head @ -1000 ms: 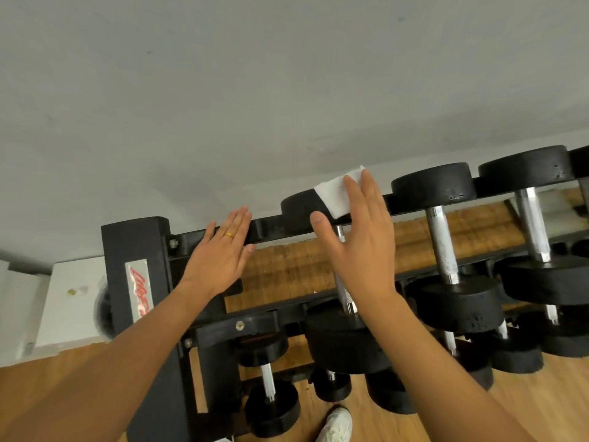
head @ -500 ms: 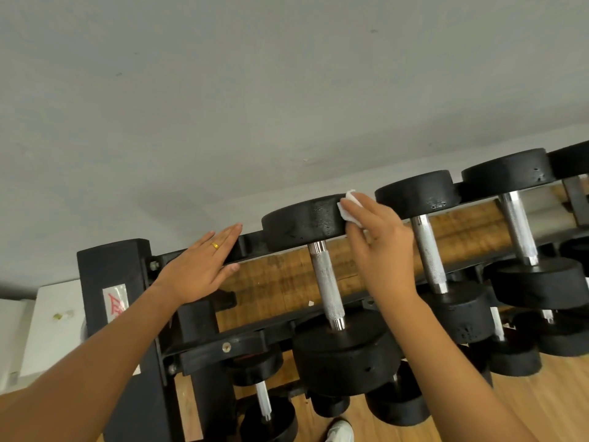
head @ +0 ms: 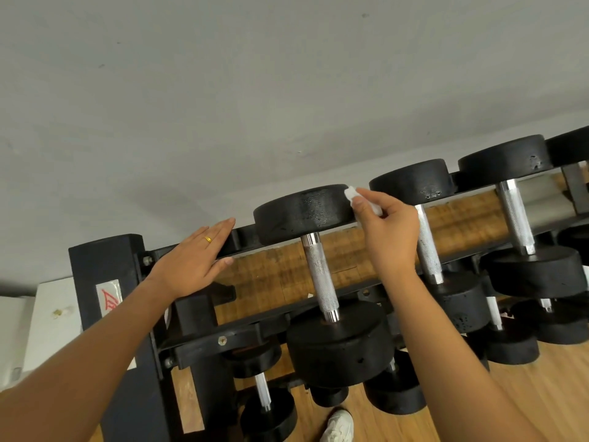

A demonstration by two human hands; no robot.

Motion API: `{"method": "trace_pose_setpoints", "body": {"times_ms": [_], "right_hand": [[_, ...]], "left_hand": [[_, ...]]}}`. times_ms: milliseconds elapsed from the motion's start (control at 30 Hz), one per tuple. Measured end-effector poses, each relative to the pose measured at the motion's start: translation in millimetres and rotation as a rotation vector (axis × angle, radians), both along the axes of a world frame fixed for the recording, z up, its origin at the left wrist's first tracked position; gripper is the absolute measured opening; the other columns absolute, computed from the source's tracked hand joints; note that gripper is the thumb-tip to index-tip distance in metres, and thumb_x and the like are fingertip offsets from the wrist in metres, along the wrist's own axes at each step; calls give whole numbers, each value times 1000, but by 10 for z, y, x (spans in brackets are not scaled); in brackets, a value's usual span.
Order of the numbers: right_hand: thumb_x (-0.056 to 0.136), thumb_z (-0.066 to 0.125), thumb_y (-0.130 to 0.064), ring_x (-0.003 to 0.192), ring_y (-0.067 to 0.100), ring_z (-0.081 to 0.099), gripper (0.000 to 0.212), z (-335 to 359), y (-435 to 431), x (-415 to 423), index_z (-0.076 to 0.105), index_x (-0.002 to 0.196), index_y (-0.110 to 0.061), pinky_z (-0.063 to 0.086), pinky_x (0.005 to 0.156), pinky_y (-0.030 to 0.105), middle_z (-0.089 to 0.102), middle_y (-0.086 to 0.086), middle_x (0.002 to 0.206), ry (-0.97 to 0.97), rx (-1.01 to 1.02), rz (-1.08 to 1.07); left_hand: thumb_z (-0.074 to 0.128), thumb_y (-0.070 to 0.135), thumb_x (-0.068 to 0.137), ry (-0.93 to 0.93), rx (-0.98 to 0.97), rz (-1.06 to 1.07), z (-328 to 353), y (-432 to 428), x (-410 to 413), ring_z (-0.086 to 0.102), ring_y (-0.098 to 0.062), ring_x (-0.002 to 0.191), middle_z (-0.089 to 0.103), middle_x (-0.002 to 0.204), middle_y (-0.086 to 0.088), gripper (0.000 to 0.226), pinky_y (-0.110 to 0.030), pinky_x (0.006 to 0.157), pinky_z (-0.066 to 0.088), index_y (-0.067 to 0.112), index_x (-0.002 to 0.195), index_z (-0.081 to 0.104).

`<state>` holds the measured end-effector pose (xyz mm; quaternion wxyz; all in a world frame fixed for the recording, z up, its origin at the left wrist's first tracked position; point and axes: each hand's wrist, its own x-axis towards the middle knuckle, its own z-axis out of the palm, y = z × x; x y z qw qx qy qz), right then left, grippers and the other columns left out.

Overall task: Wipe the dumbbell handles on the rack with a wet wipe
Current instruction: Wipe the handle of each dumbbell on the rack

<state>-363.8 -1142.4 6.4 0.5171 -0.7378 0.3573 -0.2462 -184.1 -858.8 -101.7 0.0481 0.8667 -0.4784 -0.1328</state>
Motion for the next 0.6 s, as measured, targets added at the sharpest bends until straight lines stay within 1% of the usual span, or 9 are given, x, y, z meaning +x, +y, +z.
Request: {"method": "trace_pose_setpoints", "body": {"times_ms": [67, 133, 167, 233, 300, 333, 400, 467, 600], "right_hand": [[93, 69, -24, 95, 2, 64, 25, 51, 151, -44, 72, 118, -19, 52, 78, 12, 68, -7, 103, -4, -69, 63], [93, 69, -24, 88, 3, 61, 24, 79, 293, -79, 73, 117, -20, 50, 74, 12, 63, -6, 97, 7, -198, 144], [93, 69, -24, 86, 3, 60, 24, 77, 276, -60, 73, 117, -20, 50, 73, 12, 63, -5, 97, 1, -224, 133], [94, 69, -23, 88, 3, 62, 24, 57, 124, 46, 73, 117, -17, 51, 74, 12, 64, -4, 99, 2, -165, 35], [95, 68, -23, 90, 6, 63, 23, 45, 32, 123, 74, 117, -16, 51, 73, 11, 65, -3, 100, 5, -102, -33], [96, 68, -23, 88, 8, 63, 23, 40, 65, 107, 73, 117, -16, 50, 71, 10, 64, -3, 98, 7, -125, -27], [95, 68, -22, 84, 9, 59, 23, 37, 208, 16, 72, 118, -17, 50, 69, 12, 60, -3, 94, 8, -242, 52], [94, 69, -21, 83, 7, 58, 24, 39, 237, -55, 73, 117, -16, 48, 69, 11, 60, -3, 93, 6, -297, 117], [94, 69, -21, 93, 3, 64, 24, 51, 16, 62, 74, 117, -13, 51, 78, 10, 68, -4, 101, 16, -160, 25]], "left_hand": [[19, 62, 101, 0, 5, -3, 2, 2, 1, 32, -26, 152, 27, 168, -12, 81, -32, 121, 16, 14, 165, 9], [18, 63, 101, -1, 7, -6, -5, 4, 9, 32, -26, 152, 26, 168, -11, 81, -32, 121, 16, 14, 165, 7], [18, 63, 101, 0, 12, -8, -9, 5, 14, 32, -26, 152, 25, 168, -11, 81, -32, 121, 16, 15, 165, 5], [17, 63, 101, -3, 22, -4, -8, 1, 9, 31, -25, 152, 22, 169, -10, 81, -31, 121, 15, 17, 165, 1], [17, 62, 101, -9, 30, -3, 0, 3, 7, 30, -25, 153, 20, 170, -9, 80, -31, 122, 14, 18, 165, -3], [17, 62, 101, -9, 31, -7, 1, 2, 9, 30, -25, 152, 19, 170, -9, 80, -32, 122, 15, 18, 165, -4], [16, 61, 101, -7, 33, -16, -5, 7, 15, 30, -25, 153, 18, 170, -8, 80, -32, 122, 15, 19, 165, -6], [17, 61, 102, -8, 37, -20, -3, 12, 20, 28, -24, 153, 17, 170, -7, 79, -32, 122, 14, 19, 165, -6], [20, 59, 103, -17, 30, -23, 11, 10, 19, 32, -25, 152, 22, 169, -10, 79, -33, 121, 16, 15, 165, 1]]}}
